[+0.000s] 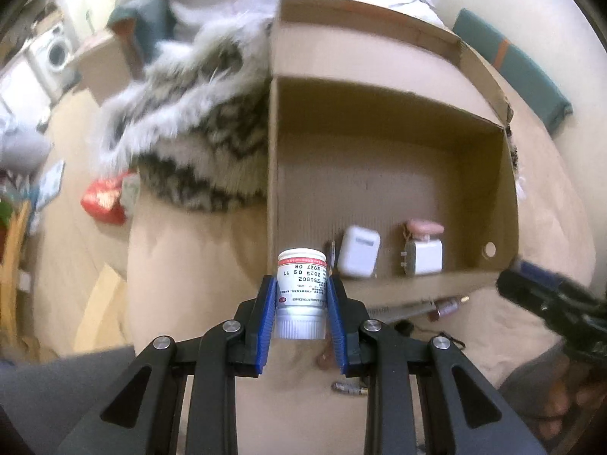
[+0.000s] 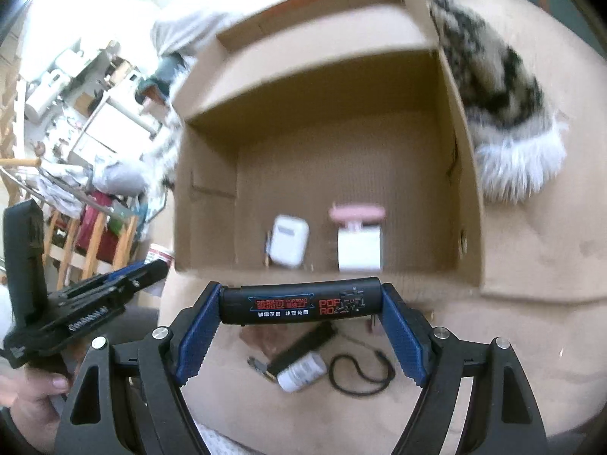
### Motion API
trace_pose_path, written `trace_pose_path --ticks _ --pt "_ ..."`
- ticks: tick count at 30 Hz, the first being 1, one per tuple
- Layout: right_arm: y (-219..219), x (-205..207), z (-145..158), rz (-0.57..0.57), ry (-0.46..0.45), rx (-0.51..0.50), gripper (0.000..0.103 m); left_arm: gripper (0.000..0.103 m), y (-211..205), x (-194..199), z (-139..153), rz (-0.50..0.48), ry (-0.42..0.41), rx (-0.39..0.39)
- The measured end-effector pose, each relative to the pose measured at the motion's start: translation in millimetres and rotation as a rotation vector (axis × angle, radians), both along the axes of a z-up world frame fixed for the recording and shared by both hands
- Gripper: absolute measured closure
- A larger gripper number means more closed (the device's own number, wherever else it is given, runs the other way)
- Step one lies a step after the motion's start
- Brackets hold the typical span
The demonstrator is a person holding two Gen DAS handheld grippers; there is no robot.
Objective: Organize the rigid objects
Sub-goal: 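Carry the pill bottle and power bank into the box and open both grippers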
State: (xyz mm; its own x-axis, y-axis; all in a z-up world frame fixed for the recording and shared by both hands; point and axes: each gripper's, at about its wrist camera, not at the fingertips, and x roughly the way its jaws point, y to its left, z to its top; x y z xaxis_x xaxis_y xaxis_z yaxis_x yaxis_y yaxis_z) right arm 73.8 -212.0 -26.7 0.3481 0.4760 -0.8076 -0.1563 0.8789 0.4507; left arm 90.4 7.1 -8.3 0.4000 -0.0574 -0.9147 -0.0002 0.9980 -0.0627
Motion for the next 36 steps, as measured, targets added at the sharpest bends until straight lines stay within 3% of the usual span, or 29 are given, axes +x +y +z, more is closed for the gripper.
trace_pose_path --ticks 7,16,19,27,36 --pt "-0.9 21.6 -2.0 -0.02 -0.088 -0.013 0.017 0.079 -18.4 34.9 7.7 -0.038 -0.056 0.052" --pt "-0.4 38.6 -31.5 -0.047 -0.047 -0.033 0.017 0.079 -36.7 52.1 -23.3 -0.066 -0.087 0.051" --pt "0.5 40.0 -36.4 -0.039 -0.042 -0.043 0.017 0.079 -43.3 48.3 -29.9 -0.087 -0.136 0.104" --pt "13.9 47.2 -46.2 0.002 -0.027 -0.054 0.017 0.079 -36.0 52.1 -37.6 -0.062 -0.125 0.073" --pt "20.0 53.3 -60.5 0.008 0.01 -0.151 0.017 0.079 -42.7 52.5 -47.0 -0.085 -0.1 0.06"
